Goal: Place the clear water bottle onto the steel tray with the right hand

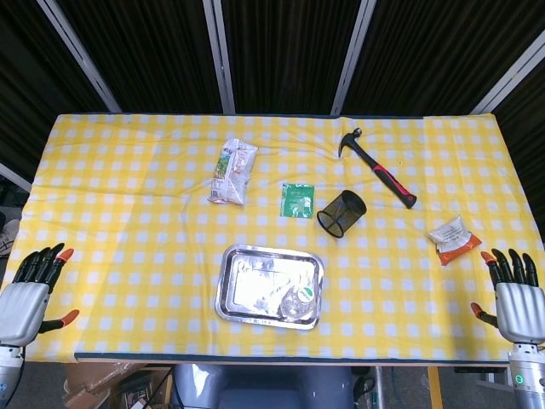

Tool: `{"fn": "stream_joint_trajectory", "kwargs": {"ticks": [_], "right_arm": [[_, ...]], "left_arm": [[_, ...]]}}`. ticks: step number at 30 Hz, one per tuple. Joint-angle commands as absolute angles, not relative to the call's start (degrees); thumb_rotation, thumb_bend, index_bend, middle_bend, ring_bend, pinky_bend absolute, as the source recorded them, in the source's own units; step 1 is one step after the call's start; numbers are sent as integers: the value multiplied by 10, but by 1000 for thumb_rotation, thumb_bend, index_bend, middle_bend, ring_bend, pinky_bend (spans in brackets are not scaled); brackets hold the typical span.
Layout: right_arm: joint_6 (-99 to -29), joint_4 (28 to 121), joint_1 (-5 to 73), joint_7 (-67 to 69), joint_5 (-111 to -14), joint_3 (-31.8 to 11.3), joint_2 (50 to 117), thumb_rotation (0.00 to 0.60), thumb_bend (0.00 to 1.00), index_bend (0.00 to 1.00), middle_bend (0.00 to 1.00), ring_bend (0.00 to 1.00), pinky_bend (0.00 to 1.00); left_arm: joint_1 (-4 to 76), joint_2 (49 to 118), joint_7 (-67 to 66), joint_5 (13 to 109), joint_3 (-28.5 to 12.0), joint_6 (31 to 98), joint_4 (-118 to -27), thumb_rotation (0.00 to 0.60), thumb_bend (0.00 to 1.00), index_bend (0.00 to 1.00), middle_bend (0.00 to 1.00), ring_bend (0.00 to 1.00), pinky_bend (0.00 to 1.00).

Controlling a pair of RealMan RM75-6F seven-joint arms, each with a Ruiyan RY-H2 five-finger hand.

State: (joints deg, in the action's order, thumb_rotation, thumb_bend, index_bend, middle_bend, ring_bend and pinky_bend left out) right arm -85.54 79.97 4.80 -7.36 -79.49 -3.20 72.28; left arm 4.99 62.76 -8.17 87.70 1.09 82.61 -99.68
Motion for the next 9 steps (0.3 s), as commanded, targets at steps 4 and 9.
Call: {"fn": "stream_joint_trajectory", "kwargs": {"ticks": [4, 9], "right_arm": [[-856, 822, 41, -82, -801, -30, 714, 600, 217, 154, 109, 0, 0], [-842, 838, 41, -92, -801, -26, 706, 600, 216, 154, 109, 0, 0]], "left_arm": [[56, 631, -85, 869, 9, 813, -991, 600, 168, 61, 0, 0, 0], [56, 631, -87, 869, 10, 812, -993, 600, 168, 62, 0, 0, 0]]}}
